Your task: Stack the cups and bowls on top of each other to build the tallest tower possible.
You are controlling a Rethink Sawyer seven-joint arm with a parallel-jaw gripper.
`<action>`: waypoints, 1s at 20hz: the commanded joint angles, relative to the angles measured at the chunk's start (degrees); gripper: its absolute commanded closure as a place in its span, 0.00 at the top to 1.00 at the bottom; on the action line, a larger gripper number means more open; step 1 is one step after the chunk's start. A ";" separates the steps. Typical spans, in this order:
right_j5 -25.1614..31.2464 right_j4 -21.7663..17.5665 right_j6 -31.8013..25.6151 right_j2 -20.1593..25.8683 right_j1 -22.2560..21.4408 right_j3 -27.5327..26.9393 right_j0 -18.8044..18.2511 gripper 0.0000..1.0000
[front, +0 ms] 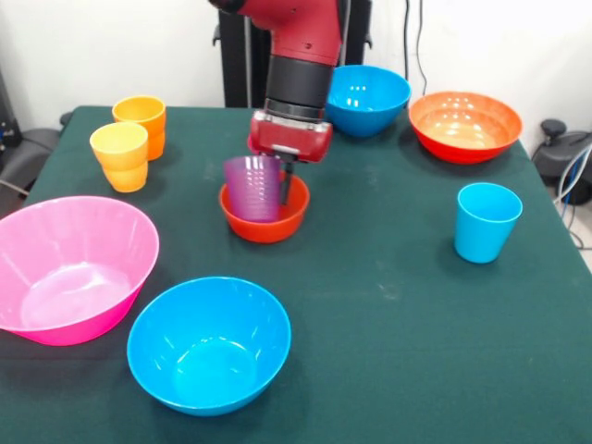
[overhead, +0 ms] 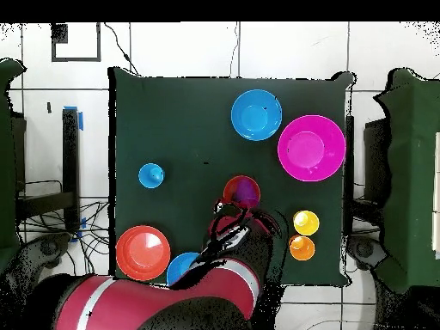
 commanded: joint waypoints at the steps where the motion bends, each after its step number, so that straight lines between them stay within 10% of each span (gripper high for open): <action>1: 17.00 -0.74 -2.41 8.87 3.72 7.04 -3.41 0.00; 20: 18.17 0.34 -2.12 13.78 9.16 4.84 -7.22 0.00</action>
